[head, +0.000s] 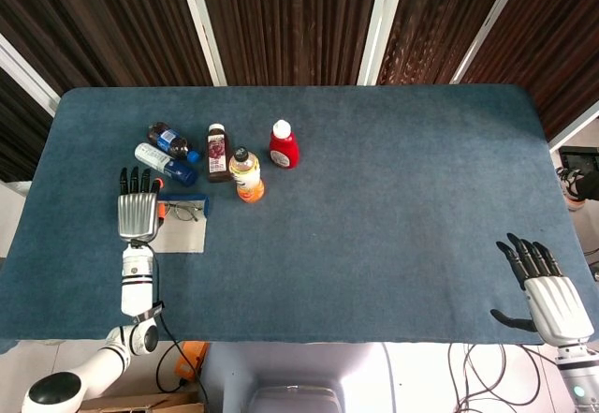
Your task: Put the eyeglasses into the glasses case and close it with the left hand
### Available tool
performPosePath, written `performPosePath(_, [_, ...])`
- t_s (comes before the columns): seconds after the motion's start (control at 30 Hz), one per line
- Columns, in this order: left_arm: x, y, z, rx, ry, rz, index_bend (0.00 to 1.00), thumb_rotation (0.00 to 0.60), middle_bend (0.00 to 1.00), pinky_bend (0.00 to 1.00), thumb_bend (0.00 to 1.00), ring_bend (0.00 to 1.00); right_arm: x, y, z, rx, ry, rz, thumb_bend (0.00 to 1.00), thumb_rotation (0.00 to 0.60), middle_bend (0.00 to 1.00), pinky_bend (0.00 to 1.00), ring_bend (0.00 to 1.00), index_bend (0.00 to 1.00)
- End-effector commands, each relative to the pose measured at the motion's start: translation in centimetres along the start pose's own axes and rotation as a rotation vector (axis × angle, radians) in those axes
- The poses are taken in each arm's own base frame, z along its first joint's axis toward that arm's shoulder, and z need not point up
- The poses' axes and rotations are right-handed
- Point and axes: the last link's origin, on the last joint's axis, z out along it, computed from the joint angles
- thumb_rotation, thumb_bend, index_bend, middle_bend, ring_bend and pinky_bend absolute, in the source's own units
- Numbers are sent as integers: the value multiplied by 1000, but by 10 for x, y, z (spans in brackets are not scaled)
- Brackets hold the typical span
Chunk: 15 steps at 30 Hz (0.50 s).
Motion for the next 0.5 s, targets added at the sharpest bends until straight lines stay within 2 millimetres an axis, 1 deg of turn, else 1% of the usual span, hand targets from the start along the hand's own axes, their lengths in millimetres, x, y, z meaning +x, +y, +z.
performPosePath(0.03, [7, -4, -9, -20, 30, -26, 350, 600, 139, 89, 371, 83, 0, -1, 0, 4, 0, 0, 150, 600, 0, 0, 0, 0])
performPosePath(0.17, [16, -10, -26, -49, 41, -77, 349, 600, 138, 92, 352, 82, 0, -1, -2, 10, 1, 4, 150, 600, 0, 0, 0, 0])
performPosePath(0.2, [19, -13, -34, -58, 35, -98, 351, 600, 138, 93, 350, 82, 1, -1, -3, 11, 2, 6, 150, 600, 0, 0, 0, 0])
performPosePath(0.27, [24, -16, -46, -75, 15, -127, 377, 600, 143, 93, 346, 83, 1, -1, -3, 13, 4, 7, 151, 600, 0, 0, 0, 0])
performPosePath(0.33, [27, -20, -61, -98, -31, -160, 410, 600, 146, 94, 339, 82, 1, -2, -4, 17, 3, 9, 150, 600, 0, 0, 0, 0])
performPosePath(0.5, [36, -23, -95, -173, -173, -206, 448, 600, 146, 100, 309, 81, 0, -5, -5, 33, -3, 9, 151, 600, 0, 0, 0, 0])
